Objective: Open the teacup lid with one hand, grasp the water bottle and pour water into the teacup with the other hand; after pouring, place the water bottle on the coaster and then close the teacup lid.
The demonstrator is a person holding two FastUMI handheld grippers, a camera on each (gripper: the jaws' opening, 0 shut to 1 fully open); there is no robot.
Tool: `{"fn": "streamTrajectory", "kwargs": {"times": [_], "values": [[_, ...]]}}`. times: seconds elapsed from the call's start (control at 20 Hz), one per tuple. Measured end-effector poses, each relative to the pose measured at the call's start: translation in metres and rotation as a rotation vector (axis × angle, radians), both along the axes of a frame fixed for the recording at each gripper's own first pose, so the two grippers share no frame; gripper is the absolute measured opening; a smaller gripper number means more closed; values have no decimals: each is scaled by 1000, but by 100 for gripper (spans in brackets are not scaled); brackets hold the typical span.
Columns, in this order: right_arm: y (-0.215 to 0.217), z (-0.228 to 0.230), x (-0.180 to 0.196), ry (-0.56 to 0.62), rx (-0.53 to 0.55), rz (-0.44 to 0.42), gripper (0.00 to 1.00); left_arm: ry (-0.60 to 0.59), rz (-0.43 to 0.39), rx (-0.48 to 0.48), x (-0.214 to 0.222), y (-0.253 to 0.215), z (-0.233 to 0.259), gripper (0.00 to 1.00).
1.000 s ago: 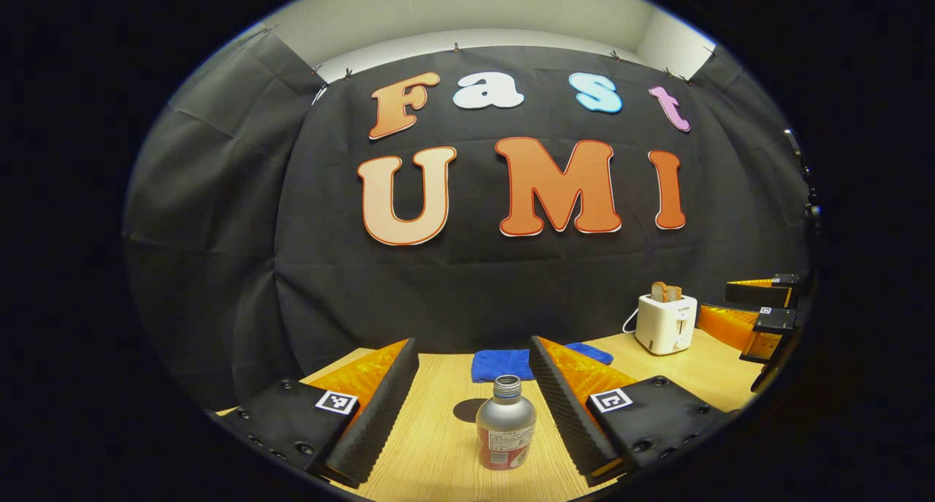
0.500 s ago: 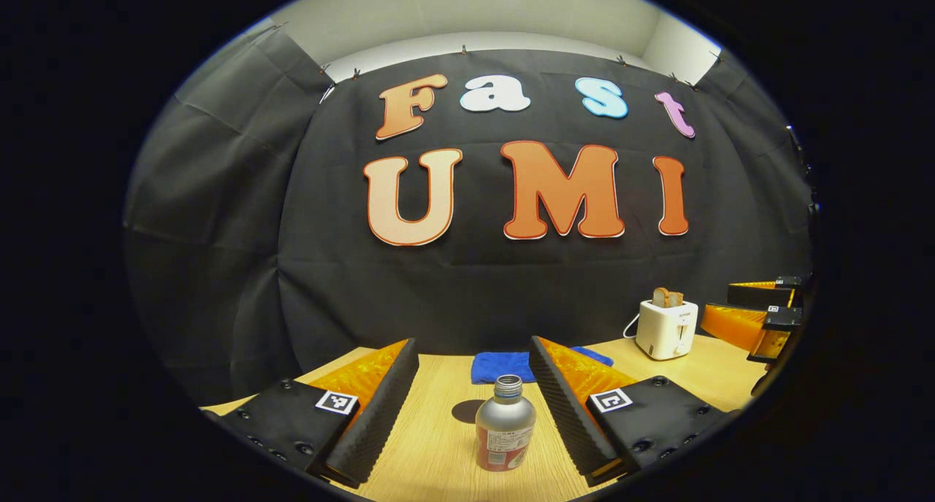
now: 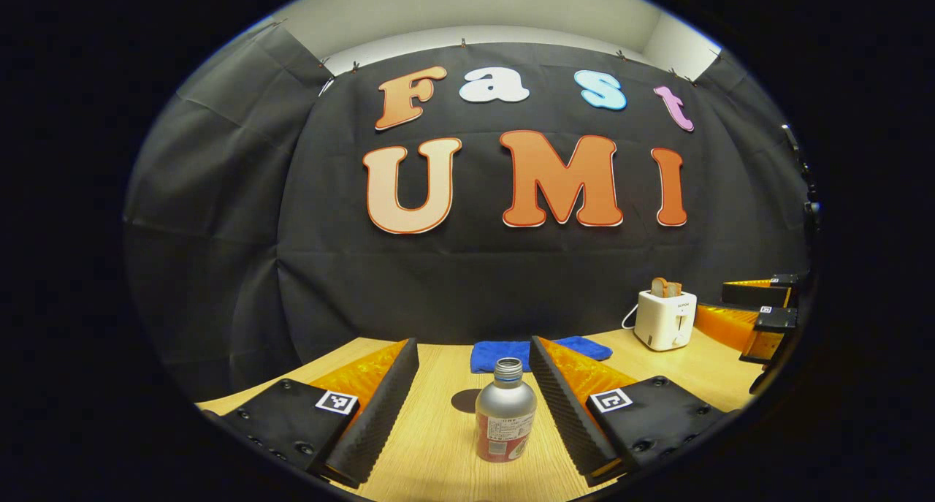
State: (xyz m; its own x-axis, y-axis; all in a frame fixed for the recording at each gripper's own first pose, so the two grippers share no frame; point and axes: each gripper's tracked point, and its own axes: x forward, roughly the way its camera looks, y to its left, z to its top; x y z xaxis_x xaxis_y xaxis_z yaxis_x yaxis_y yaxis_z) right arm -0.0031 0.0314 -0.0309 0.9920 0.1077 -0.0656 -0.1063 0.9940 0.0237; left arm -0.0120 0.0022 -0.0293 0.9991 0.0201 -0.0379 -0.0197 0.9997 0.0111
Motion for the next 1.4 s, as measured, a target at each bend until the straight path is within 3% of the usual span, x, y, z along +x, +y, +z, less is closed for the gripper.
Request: {"fn": "streamTrajectory", "kwargs": {"times": [0.65,0.95,1.25,1.4], "values": [[40,-105,15,229,-49,136,96,96,-17,75,1,-7,-37,100],[52,-141,19,306,-68,190,77,120,-14,92,3,-7,-45,100],[55,-149,23,318,-10,206,58,137,-10,93,2,-10,-55,100],[56,-147,23,304,-20,211,44,151,-14,93,4,-11,-60,100]]}}
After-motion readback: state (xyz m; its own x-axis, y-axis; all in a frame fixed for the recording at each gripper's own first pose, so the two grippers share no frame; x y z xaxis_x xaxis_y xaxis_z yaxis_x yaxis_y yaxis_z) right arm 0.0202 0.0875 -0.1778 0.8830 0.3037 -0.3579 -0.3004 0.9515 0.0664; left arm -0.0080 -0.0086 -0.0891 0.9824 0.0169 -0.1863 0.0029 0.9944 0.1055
